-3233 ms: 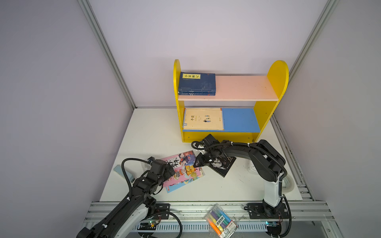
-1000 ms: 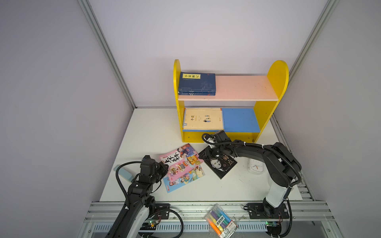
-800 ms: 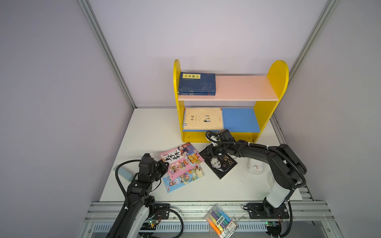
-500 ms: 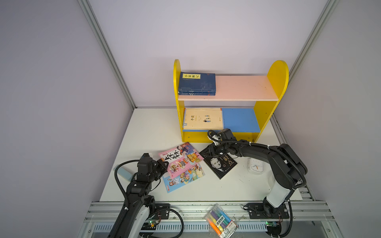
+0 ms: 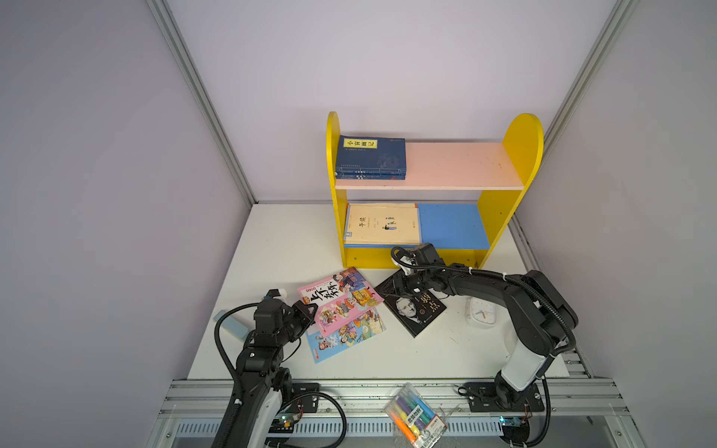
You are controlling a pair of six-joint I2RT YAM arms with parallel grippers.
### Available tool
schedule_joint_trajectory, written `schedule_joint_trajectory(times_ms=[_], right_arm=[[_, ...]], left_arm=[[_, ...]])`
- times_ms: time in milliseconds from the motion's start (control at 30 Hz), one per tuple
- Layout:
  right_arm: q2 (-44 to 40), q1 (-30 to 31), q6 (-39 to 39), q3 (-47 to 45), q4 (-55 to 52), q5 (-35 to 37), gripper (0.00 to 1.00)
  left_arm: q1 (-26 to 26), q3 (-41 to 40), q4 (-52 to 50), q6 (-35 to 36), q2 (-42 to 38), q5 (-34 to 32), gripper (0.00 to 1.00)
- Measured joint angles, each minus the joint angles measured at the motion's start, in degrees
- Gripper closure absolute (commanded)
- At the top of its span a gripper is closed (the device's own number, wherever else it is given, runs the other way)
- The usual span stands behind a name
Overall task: Stacking books/files
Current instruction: Pick up the book from the book.
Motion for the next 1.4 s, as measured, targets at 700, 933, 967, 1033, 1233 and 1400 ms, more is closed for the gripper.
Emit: schedule_joint_trajectory(times_ms=[700, 933, 967, 1033, 1233, 1400], right_arm=[[-4.59, -2.78, 4.28, -5.66, 2.71, -1.79, 0.46], [-4.81, -3.41, 6.21, -6.32, 5.6, -3.48, 0.46], [-4.72, -3.45, 6.62, -6.32, 6.03, -3.63, 0.46], [-4.28, -3.48, 6.99, -6.32, 6.62, -3.85, 0.46], [-3.63, -3.52, 8.24, -6.73, 6.99, -3.85, 0.46], [-4.13, -3.52, 8.24, -6.84, 7.08, -3.87, 0.46]], left_arm=[[0.94, 2.36, 3.15, -2.43, -2.14, 5.33, 1.0], [1.09, 0.81, 4.2, -4.63, -2.14, 6.21, 1.0], [1.09, 0.35, 4.24, -4.94, -2.12, 6.29, 1.0], [1.09, -0.22, 4.48, -5.95, -2.16, 6.47, 1.0], [1.09, 1.03, 3.67, -6.93, -3.39, 6.75, 1.0], [1.53, 3.08, 3.23, -6.93, -2.32, 6.8, 1.0]])
